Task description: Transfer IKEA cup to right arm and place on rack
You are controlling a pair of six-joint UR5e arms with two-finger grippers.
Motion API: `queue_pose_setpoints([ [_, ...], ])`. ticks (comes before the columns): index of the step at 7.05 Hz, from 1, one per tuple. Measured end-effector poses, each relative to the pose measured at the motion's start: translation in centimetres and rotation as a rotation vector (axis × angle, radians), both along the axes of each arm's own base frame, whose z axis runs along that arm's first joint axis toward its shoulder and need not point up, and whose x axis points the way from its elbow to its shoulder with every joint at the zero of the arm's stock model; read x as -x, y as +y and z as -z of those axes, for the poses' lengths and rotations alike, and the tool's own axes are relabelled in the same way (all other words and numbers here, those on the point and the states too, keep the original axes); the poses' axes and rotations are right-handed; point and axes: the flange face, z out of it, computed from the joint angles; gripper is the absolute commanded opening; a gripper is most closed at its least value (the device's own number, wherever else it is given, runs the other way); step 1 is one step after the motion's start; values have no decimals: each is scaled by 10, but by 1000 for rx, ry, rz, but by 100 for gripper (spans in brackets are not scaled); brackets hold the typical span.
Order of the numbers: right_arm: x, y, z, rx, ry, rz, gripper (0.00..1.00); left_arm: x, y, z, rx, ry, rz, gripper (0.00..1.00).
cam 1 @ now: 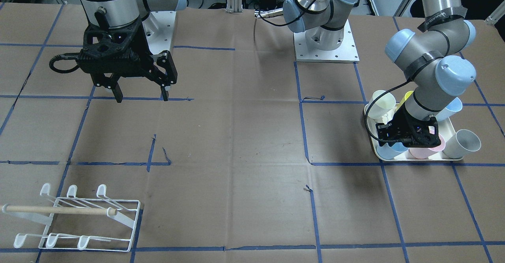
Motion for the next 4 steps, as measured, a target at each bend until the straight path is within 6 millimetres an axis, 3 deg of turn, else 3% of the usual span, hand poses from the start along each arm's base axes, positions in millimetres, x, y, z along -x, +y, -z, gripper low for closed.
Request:
queue_pose_setpoints([
  [2, -19, -4, -3, 88, -181, -62, 100, -2, 3, -23, 14, -38, -6, 0],
  [4, -27, -5, -5, 120, -333, 34, 100, 2, 5, -79, 12, -43, -14, 0],
])
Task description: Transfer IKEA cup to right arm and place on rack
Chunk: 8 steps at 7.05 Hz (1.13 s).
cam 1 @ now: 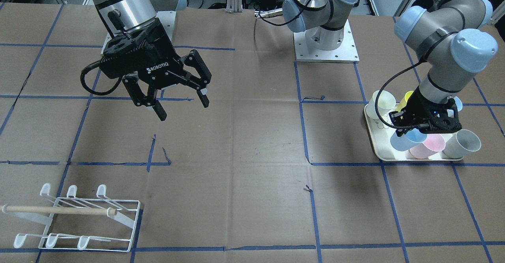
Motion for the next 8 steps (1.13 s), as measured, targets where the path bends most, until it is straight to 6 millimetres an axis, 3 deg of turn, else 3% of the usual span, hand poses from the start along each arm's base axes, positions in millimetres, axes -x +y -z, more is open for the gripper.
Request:
queue_pose_setpoints([
  [2, 0, 7, 13, -8, -178, 226, 100, 5, -8, -77, -19, 16, -2, 0],
  [3, -1, 15, 23, -25, -293, 322, 100, 14, -14, -106, -23, 21, 6, 0],
  [5, -7, 31, 35, -26, -519, 399, 100, 35, -22, -137, 20, 36, 39, 0],
  [8, -8, 45, 55, 20, -676, 448, 100, 67, -44, -158, 297, 217, 116, 0],
])
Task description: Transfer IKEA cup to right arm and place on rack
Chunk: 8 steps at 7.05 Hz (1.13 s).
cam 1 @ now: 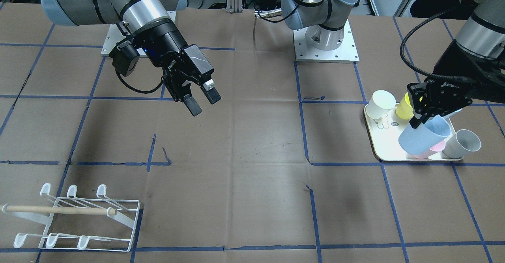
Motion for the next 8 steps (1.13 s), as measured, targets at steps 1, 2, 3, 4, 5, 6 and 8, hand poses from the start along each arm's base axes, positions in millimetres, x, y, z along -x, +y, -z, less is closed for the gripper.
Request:
queue_pose_setpoints([
  [1, 0, 2, 7, 13, -72, 38, 100, 17, -5, -3, 96, 69, 49, 0],
  [2, 0, 3, 14, 34, -152, 74, 100, 39, -7, 0, 203, 135, 114, 0],
  [3, 1, 3, 20, 60, -215, 97, 100, 61, -5, 11, 318, 206, 188, 0],
  [4, 1, 3, 23, 79, -247, 105, 100, 79, 1, 29, 414, 276, 255, 0],
  [5, 1, 2, 25, 88, -259, 108, 100, 94, 14, 51, 490, 338, 317, 0],
  [6, 1, 1, 25, 89, -262, 111, 100, 108, 27, 72, 558, 379, 376, 0],
  [8, -1, -2, 32, 80, -263, 108, 100, 142, 42, 111, 676, 418, 503, 0],
])
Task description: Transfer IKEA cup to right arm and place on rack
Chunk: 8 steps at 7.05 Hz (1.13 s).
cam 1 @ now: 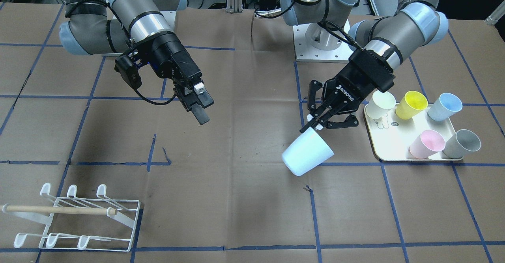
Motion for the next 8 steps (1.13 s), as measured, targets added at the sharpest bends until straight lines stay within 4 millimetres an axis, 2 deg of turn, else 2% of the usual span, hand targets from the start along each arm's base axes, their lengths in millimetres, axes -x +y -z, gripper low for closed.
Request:
queue_pose_setpoints([
  [2, -1, -1, 7, 2, -2, -2, 100, 44, 6, 36, 120, 16, 90, 1],
  [3, -1, -2, 13, -6, -2, -1, 100, 60, 11, 47, 155, 49, 100, 2],
  [5, 0, -4, 22, -45, -22, 13, 100, 70, 19, 52, 189, 92, 99, 4],
  [8, 0, -11, 38, -121, -73, 44, 100, 72, 21, 51, 191, 103, 98, 4],
])
